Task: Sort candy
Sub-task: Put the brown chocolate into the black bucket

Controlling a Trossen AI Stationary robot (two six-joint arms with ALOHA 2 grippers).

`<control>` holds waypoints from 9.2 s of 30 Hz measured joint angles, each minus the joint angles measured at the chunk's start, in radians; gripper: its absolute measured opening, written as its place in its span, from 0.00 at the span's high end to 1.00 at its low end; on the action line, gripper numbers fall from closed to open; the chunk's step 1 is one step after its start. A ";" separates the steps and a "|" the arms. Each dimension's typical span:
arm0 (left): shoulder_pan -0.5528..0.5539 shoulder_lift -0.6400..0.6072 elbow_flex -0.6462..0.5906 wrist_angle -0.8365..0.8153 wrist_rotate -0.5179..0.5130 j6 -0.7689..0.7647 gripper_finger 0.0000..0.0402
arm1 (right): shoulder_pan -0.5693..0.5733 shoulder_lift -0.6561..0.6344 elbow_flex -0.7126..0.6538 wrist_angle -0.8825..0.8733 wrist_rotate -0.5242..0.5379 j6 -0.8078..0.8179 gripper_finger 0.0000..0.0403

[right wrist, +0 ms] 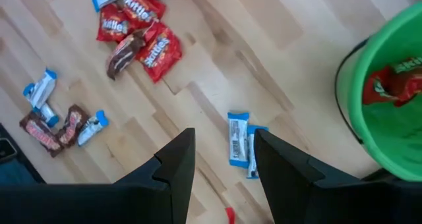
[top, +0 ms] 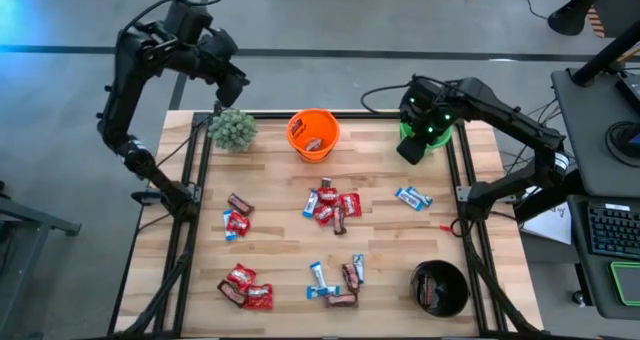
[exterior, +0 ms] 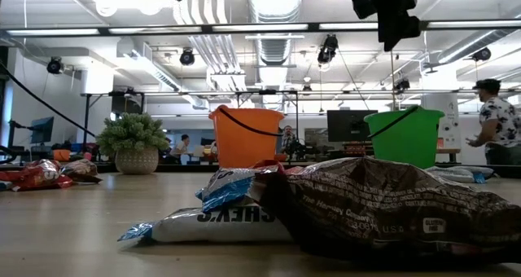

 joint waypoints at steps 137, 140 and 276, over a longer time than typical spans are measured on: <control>-0.426 -0.269 -1.628 0.592 -0.064 0.354 0.54 | 0.076 -0.023 -0.001 -0.097 0.072 0.401 0.64; -0.426 -0.266 -1.638 0.594 -0.064 0.354 0.54 | 0.076 -0.023 -0.001 -0.097 0.072 0.400 0.64; -0.499 -0.136 -0.650 0.692 -0.177 0.121 1.00 | 0.227 0.172 -0.002 1.155 -0.119 0.446 0.44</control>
